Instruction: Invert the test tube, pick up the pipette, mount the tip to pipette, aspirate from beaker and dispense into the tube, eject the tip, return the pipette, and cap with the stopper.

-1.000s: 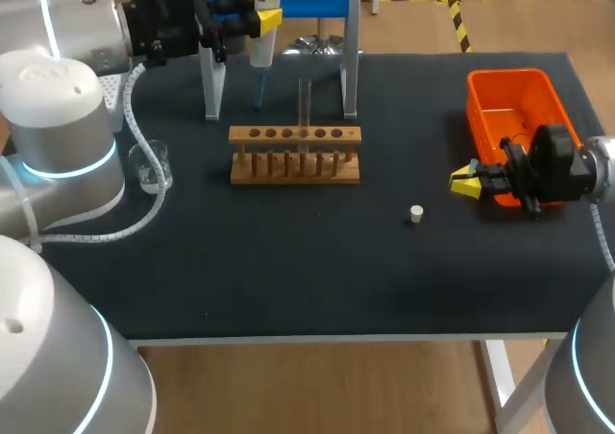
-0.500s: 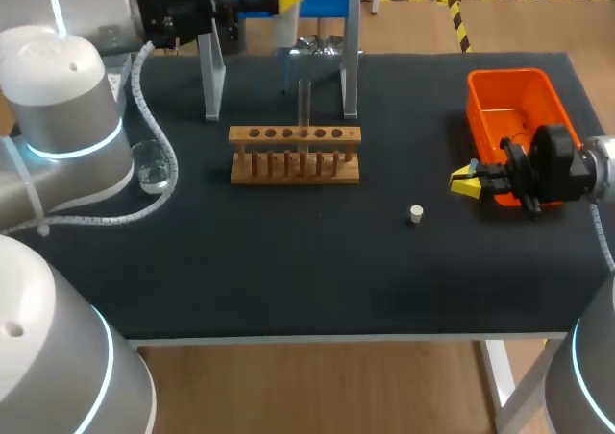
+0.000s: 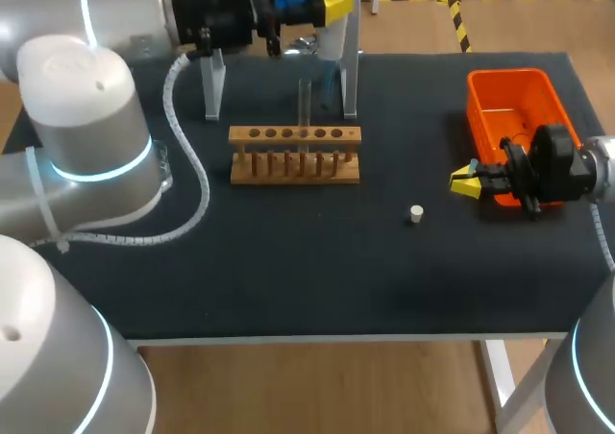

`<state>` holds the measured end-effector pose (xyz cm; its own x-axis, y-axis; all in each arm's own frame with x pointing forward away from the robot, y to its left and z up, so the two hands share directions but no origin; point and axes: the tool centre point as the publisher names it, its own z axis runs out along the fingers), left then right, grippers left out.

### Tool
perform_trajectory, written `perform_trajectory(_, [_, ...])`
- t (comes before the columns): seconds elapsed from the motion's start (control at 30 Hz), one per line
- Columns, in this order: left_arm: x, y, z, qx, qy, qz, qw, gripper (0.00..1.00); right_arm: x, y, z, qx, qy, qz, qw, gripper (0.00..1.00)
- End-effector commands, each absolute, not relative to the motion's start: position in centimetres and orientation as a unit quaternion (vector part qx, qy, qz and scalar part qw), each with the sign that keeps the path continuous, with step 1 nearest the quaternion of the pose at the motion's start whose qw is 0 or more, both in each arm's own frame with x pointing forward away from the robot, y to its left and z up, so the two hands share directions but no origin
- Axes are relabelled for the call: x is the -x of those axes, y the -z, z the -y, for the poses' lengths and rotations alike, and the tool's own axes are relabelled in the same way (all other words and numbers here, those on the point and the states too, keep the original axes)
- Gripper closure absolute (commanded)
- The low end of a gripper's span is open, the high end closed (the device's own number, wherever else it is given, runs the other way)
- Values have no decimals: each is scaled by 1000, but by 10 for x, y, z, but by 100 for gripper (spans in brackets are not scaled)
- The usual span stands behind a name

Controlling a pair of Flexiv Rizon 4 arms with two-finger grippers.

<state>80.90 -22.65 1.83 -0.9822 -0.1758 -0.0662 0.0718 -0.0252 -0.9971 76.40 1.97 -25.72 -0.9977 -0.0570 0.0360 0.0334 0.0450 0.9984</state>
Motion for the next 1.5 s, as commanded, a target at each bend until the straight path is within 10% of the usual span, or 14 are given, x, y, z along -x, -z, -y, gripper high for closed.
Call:
perform_trajectory(0.03, [-792, -13, 232, 44, 722, -681, 113, 100, -764, 257, -19, -8, 691, 722, 33, 100])
perform_trajectory(1.5, [-787, -8, 232, 34, 716, -688, 114, 100, -764, 257, -19, -8, 691, 722, 33, 100])
